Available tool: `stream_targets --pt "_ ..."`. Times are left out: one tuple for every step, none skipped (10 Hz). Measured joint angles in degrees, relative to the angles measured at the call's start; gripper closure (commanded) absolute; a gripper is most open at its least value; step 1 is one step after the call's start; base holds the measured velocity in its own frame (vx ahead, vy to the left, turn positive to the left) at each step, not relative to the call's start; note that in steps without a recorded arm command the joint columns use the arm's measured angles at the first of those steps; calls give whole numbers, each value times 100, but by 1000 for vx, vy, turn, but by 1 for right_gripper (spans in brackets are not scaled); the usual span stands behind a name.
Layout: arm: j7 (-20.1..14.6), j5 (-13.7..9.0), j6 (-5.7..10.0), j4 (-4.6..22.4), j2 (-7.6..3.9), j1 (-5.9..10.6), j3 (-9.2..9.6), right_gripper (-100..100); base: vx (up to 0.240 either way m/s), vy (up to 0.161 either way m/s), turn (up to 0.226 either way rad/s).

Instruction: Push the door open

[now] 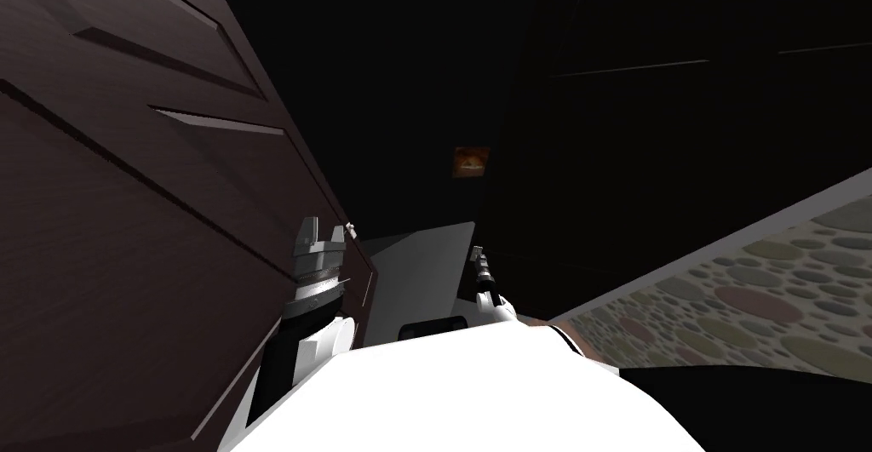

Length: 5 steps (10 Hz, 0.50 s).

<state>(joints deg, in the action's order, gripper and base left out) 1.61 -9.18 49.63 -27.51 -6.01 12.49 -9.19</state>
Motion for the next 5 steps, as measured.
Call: stream_targets --pt "16 -19 -178 -291 -8 -133 -29 100 140 23 -37" --pt "17 -39 -188 -262 -34 -109 -61 100 61 -6 2" --pt "7 -51 -101 -121 -64 -27 -81 100 145 26 -29" --pt "37 -92 -64 -24 -59 13 -148 100 196 48 -71" --pt "36 -125 -4 141 -93 72 -196 100 120 23 -44"
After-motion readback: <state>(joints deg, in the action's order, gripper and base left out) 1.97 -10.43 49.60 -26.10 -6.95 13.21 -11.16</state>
